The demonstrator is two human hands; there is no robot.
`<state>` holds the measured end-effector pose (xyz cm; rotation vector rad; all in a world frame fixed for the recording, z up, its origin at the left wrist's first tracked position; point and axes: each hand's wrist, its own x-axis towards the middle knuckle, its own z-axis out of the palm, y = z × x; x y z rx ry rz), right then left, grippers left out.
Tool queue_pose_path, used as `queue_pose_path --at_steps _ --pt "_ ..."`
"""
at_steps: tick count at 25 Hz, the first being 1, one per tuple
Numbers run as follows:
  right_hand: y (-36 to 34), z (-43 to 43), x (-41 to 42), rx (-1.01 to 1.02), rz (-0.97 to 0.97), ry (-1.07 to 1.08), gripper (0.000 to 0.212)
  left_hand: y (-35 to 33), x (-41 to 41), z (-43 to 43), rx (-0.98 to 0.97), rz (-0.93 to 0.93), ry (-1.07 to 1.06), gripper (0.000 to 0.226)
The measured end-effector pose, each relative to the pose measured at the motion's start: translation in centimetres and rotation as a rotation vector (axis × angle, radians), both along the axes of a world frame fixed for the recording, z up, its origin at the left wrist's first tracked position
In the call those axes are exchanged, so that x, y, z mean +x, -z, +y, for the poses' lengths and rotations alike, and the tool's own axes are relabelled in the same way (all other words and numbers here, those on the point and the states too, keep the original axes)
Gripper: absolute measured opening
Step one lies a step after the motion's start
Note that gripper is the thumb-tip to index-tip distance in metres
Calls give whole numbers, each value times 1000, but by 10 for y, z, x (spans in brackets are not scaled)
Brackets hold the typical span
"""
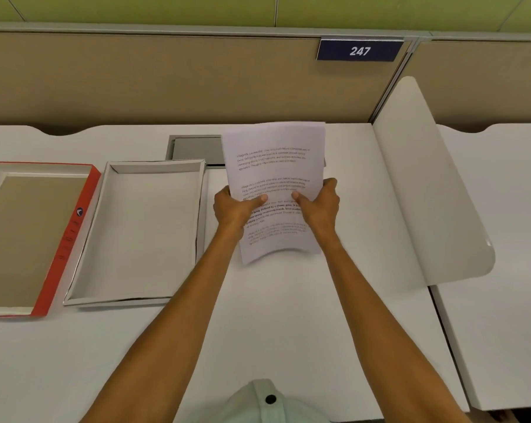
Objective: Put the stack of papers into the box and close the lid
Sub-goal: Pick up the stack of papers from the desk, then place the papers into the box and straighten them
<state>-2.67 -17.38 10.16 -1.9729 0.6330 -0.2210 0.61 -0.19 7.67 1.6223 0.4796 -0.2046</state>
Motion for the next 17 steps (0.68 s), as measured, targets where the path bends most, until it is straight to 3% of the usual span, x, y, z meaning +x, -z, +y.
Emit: queue_pose_path --at_steps 5,12,17 --pt "-5 2 -15 122 -197 43 48 -11 -21 -6 -68 -176 -102 64" --pt "16 -4 -34 236 -268 49 56 2 -35 -8 -25 -298 -75 61" --pt "24 -21 -34 252 -226 -61 72 10 -29 5 38 -303 69 85"
